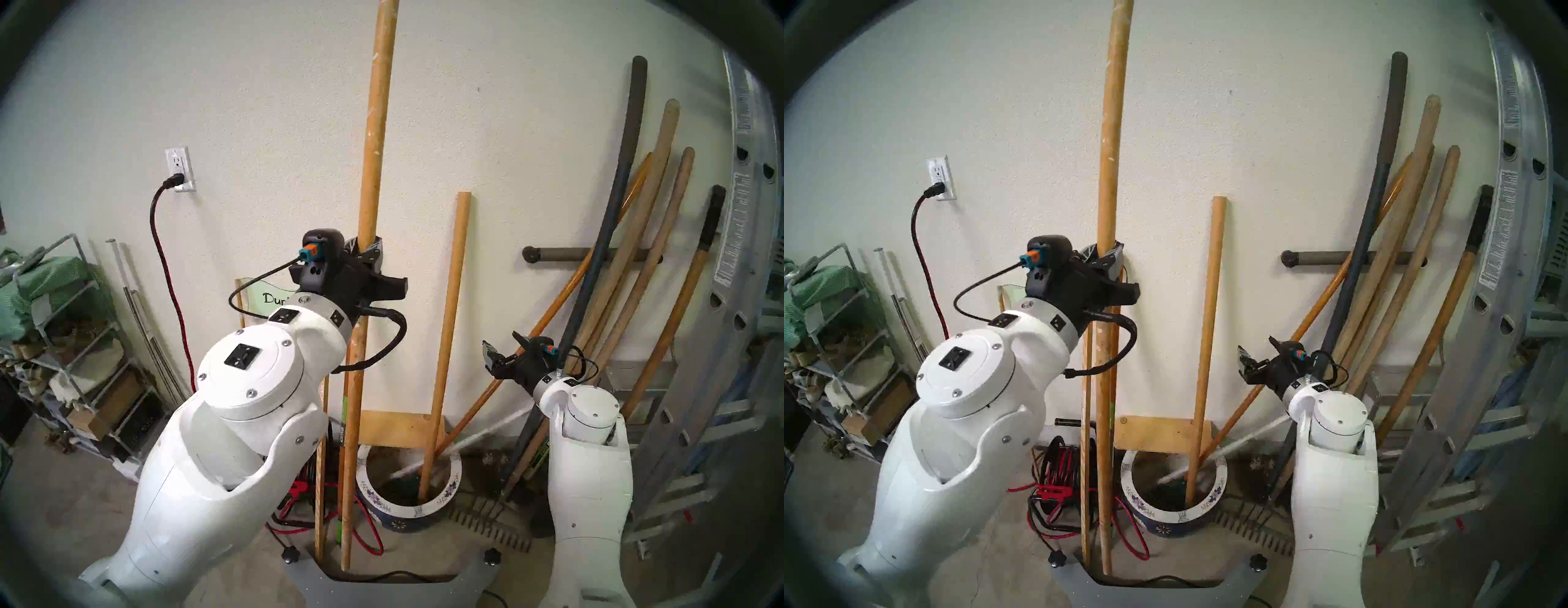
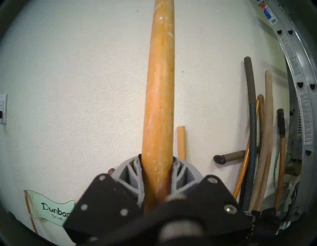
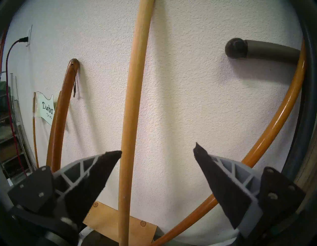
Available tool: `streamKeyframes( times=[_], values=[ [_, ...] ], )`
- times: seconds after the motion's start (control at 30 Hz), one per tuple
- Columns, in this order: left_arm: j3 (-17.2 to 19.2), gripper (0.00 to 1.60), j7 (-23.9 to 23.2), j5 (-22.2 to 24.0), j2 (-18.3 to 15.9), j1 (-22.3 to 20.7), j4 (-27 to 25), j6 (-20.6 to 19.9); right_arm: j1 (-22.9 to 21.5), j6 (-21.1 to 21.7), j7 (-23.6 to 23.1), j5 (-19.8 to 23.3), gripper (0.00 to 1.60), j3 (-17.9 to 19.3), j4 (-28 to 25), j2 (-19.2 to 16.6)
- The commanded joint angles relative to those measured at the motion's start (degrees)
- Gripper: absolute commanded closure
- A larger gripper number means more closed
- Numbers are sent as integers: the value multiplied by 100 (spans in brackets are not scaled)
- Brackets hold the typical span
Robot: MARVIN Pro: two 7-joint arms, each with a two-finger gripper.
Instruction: Put wooden sticks into the pot
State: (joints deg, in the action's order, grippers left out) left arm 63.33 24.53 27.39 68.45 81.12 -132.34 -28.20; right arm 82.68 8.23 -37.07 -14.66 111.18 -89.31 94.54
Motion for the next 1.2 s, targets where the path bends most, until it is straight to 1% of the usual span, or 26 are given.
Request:
streamKeyframes(
  times=[0.0, 0.4, 0.57, 0.77, 1.07, 1.17],
  values=[
    [-48, 160, -121, -17, 190, -546, 268, 25, -8, -9, -10, -3, 0, -21, -26, 4],
    [64, 160, -276, -16, 200, -826, 757, 162, -9, -10, -13, -9, 0, -18, -26, 8],
    [-56, 160, -413, -56, 328, -888, 1037, 481, -10, -10, -14, -10, 0, -17, -27, 8],
    [-137, 160, -524, -112, 431, -1064, 1281, 676, -10, -10, -15, -11, 0, -17, -26, 9],
    [-38, 160, -645, -182, 436, -1410, 1482, 677, -11, -10, -14, -13, 0, -16, -26, 10],
    [-11, 160, -708, -210, 437, -1481, 1593, 737, -11, -10, -15, -13, 0, -16, -26, 10]
  ],
)
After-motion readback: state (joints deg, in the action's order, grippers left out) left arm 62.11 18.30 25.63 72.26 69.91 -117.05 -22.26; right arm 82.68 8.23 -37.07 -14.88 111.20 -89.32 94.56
